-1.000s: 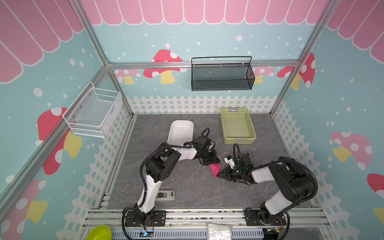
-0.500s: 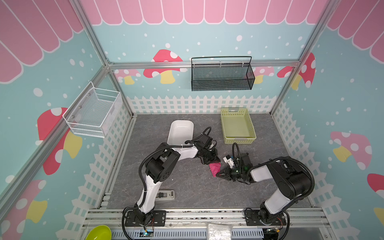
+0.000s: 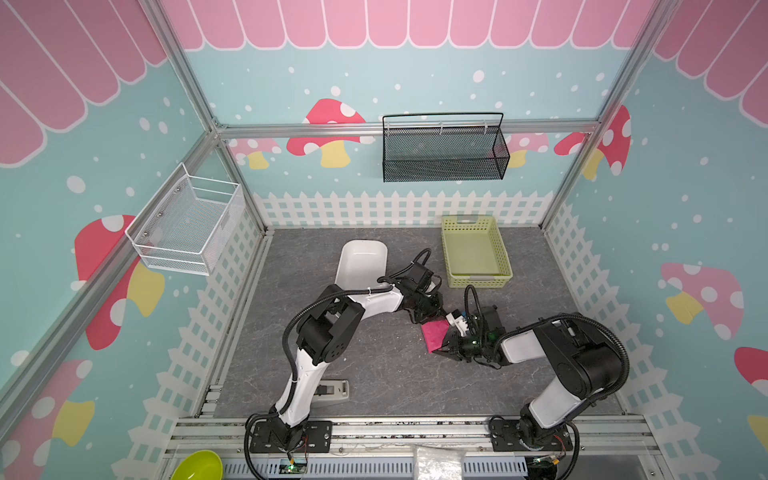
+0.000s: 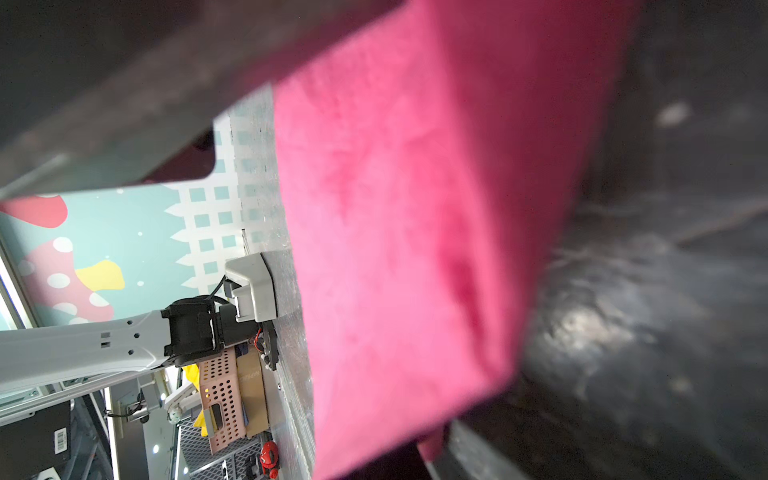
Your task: Place the utensils on the paper napkin and roll it up
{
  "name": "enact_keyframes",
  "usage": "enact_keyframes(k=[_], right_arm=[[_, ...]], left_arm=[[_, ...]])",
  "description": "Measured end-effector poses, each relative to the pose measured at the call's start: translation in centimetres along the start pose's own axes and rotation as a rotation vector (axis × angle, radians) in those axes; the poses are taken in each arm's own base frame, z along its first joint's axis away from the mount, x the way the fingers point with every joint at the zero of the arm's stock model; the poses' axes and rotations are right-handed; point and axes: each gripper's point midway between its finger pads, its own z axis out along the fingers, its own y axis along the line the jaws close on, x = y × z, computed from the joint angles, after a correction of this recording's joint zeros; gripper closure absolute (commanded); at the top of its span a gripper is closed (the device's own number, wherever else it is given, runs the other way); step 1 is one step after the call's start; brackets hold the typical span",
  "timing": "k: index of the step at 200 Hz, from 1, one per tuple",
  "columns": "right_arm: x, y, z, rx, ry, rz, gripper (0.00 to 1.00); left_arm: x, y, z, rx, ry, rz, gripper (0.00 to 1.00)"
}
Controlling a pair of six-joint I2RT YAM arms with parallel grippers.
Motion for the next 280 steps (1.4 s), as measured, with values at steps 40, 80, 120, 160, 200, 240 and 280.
enact_keyframes(k=[40, 80, 120, 160, 200, 240, 280], right_arm=[[0.0, 0.0, 0.0, 0.001, -0.001, -0.001, 0.97], [0.0, 0.0, 0.0, 0.003, -0.003, -0.001, 0.97], [-0.1, 0.0, -0.2, 0.012, -0.01, -0.001, 0.97], [-0.2, -0.1, -0.2, 0.017, -0.016, -0.002, 0.97], [-0.2, -0.1, -0.4, 0.03, -0.029, -0.004, 0.97], [-0.2, -0.2, -0.4, 0.034, -0.032, -0.003, 0.97], [-0.3, -0.2, -0.8, 0.055, -0.043, 0.004, 0.88]], left_arm=[[-0.2, 0.5, 0.6, -0.011, -0.001, -0.012, 0.99], [-0.4, 1.3, 1.1, -0.035, -0.012, -0.03, 0.99], [-0.7, 1.4, 1.2, -0.04, -0.027, -0.042, 0.99], [-1.0, 1.5, 1.2, -0.043, -0.043, -0.042, 0.99], [-1.3, 1.5, 1.3, -0.034, -0.059, -0.031, 0.99], [-1.4, 1.4, 1.4, -0.018, -0.061, -0.018, 0.99], [-1.5, 1.2, 1.7, 0.012, -0.055, -0.003, 0.99]])
